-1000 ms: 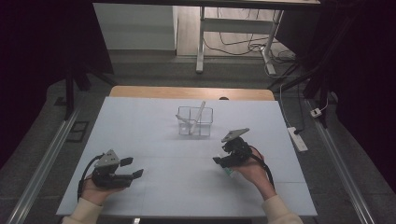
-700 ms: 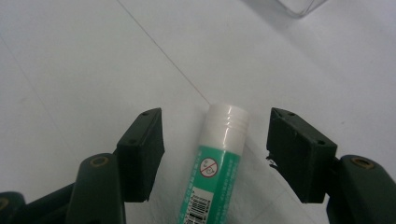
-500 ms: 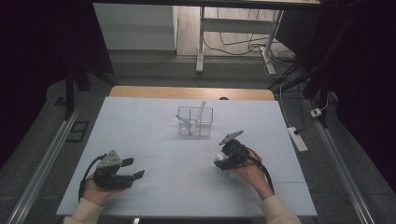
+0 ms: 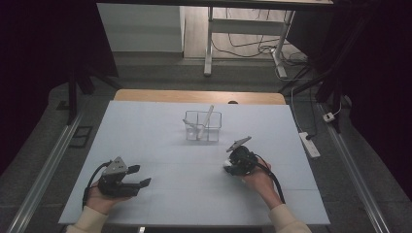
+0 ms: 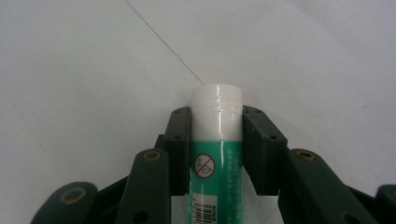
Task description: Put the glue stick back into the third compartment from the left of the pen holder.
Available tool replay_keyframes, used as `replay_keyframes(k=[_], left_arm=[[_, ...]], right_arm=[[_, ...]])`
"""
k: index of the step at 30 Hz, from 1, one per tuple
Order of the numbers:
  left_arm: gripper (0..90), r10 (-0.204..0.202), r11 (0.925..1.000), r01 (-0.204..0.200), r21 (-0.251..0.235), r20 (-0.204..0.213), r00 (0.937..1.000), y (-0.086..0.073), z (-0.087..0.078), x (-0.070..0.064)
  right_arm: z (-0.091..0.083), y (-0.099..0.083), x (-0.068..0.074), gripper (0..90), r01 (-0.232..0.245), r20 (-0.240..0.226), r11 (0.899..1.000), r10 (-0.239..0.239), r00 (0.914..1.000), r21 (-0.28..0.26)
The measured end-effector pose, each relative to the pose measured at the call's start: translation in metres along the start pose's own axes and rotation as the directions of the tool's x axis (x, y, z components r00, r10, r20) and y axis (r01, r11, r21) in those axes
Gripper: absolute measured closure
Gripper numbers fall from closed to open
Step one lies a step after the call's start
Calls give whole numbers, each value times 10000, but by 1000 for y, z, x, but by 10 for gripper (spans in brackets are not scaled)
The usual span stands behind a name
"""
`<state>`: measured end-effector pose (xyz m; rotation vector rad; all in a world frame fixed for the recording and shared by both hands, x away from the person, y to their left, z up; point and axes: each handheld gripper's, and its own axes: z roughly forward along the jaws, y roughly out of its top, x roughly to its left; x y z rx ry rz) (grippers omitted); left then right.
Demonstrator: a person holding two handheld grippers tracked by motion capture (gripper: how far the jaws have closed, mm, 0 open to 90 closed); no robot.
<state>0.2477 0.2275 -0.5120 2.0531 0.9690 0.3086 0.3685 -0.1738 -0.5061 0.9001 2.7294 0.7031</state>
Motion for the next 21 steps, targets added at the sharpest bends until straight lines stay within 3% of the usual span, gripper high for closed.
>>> replay_keyframes(k=[8,14,21], left_arm=[[322,4,10000,-4,-17,11,10000,0,-1,1],[323,0,10000,0,-37,-1,10000,0,-1,1],[322,-23,10000,23,-41,-4,10000,0,-1,2]], right_arm=[[-5,0,-1,644,-26,-99,10000,26,9999,-71],[-19,0,-4,644,-137,-109,9964,129,9999,-837],[-38,0,-5,644,-301,-98,9822,288,9995,-1852]])
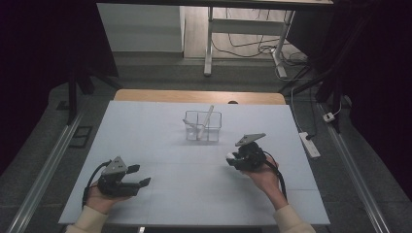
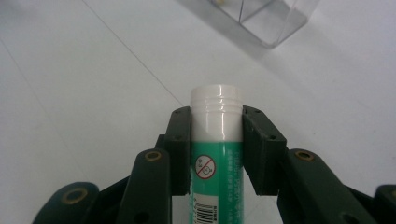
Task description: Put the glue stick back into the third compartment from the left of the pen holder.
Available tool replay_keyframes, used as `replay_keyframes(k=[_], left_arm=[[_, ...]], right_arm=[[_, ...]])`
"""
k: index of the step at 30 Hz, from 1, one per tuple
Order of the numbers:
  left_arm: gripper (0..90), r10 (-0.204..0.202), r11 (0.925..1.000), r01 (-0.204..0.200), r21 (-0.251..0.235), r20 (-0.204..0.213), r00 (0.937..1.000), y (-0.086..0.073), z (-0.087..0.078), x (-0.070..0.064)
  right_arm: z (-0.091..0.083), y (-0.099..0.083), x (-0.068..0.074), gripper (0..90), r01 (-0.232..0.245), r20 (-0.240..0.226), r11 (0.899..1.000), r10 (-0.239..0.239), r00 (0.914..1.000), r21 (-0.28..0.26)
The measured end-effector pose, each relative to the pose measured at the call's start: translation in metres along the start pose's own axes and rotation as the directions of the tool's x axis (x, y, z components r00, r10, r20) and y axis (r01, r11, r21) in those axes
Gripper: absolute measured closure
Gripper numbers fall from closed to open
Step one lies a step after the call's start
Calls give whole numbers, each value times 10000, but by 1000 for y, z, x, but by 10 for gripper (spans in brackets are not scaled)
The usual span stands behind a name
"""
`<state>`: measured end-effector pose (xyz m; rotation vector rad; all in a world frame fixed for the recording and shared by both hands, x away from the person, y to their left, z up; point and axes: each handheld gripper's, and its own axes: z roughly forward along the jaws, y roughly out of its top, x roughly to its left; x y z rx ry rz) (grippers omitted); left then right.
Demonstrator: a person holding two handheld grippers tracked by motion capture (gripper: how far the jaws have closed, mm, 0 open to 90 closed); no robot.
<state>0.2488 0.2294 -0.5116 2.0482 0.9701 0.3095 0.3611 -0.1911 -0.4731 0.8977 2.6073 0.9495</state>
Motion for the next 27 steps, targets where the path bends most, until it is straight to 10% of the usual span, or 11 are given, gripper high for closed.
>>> replay_keyframes(k=[27], left_arm=[[326,50,10000,-50,-6,15,10000,3,3,-3]], right_arm=[[-43,8,-1,643,-381,-223,9713,338,9992,-2348]])
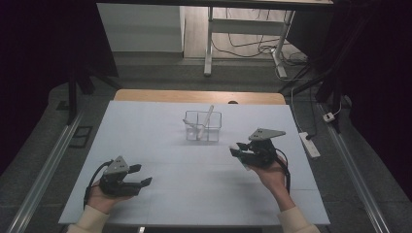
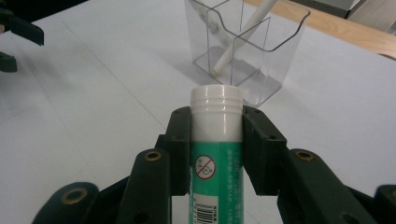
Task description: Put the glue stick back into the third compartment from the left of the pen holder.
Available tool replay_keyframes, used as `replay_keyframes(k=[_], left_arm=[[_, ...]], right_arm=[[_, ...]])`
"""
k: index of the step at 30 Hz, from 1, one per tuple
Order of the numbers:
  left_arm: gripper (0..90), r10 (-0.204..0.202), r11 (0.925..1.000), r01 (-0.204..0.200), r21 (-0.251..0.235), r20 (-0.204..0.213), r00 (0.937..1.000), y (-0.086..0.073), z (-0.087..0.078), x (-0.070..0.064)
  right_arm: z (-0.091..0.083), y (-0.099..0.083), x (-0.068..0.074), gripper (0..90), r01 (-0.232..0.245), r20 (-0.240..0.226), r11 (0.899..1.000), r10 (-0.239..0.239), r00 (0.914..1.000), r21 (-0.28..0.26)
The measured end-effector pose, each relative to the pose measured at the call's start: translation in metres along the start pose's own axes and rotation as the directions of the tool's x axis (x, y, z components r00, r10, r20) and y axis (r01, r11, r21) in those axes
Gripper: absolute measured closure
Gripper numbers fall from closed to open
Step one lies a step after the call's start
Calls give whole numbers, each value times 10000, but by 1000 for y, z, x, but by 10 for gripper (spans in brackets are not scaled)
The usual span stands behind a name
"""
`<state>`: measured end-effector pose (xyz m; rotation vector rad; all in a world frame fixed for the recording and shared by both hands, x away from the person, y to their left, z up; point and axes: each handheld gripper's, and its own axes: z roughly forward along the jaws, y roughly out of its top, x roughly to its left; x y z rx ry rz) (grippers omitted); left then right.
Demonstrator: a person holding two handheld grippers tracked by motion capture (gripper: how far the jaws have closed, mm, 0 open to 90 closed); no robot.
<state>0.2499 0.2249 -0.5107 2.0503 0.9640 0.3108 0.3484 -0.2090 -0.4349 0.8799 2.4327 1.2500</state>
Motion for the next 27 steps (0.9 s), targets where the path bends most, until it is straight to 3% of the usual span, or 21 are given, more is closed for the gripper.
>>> replay_keyframes(k=[10,20,27], left_arm=[[326,1,10000,0,-66,106,9999,1,0,-3],[325,80,10000,-79,-49,219,9997,2,2,-5],[325,74,10000,-72,-60,245,9997,2,2,-6]], right_arm=[[-6,7,4,643,-27,340,9970,54,9994,-778],[0,27,5,643,-115,393,9893,174,9991,-1454],[4,31,3,643,-194,445,9834,279,9986,-1803]])
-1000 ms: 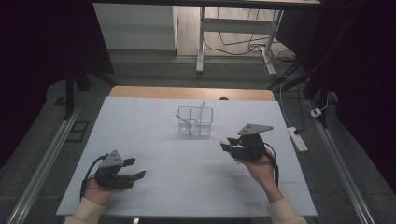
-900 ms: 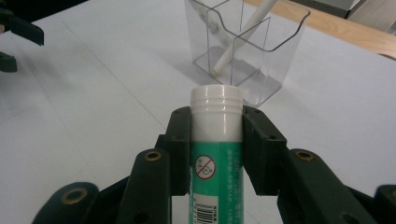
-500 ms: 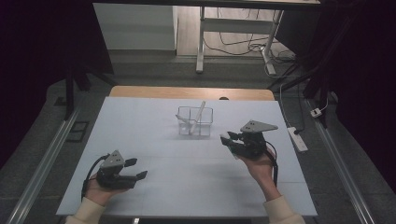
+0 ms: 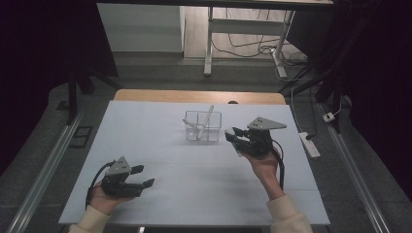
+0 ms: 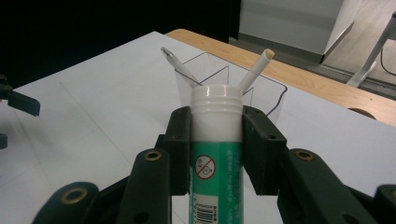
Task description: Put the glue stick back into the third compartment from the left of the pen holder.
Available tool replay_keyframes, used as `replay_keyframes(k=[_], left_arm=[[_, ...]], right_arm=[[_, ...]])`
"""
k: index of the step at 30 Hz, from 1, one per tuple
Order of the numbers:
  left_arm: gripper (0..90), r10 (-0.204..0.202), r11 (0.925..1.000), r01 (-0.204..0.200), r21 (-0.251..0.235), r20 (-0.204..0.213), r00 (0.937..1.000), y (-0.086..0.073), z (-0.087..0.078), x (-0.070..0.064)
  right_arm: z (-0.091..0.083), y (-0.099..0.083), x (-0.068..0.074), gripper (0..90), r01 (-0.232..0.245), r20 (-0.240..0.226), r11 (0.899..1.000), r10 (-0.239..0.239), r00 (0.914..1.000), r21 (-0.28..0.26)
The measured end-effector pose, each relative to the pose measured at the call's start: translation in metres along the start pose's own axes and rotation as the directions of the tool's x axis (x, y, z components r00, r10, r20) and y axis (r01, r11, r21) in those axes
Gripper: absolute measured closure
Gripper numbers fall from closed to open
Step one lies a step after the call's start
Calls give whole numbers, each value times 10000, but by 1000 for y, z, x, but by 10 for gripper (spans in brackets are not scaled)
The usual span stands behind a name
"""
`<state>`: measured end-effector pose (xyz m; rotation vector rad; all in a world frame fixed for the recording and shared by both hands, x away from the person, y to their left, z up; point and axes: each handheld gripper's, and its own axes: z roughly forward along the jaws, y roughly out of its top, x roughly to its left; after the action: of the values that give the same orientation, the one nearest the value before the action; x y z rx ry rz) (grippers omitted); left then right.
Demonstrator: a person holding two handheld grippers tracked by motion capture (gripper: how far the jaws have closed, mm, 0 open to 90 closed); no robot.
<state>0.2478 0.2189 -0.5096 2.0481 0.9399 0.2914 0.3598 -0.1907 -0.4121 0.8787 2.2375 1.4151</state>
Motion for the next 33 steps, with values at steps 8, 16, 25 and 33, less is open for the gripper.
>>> replay_keyframes(k=[8,16,25,33], left_arm=[[323,-13,10000,13,20,17,10000,0,1,0],[324,-46,10000,46,15,30,10000,0,1,1],[323,-62,10000,61,30,35,10000,-1,1,3],[323,-42,10000,42,38,44,10000,-1,1,2]], right_arm=[[8,1,-5,643,-72,119,9999,73,9999,-138],[17,8,-9,643,-132,153,9996,136,9998,-260],[26,16,-11,642,-143,201,9991,151,9997,-412],[30,22,-12,643,-157,249,9984,171,9995,-551]])
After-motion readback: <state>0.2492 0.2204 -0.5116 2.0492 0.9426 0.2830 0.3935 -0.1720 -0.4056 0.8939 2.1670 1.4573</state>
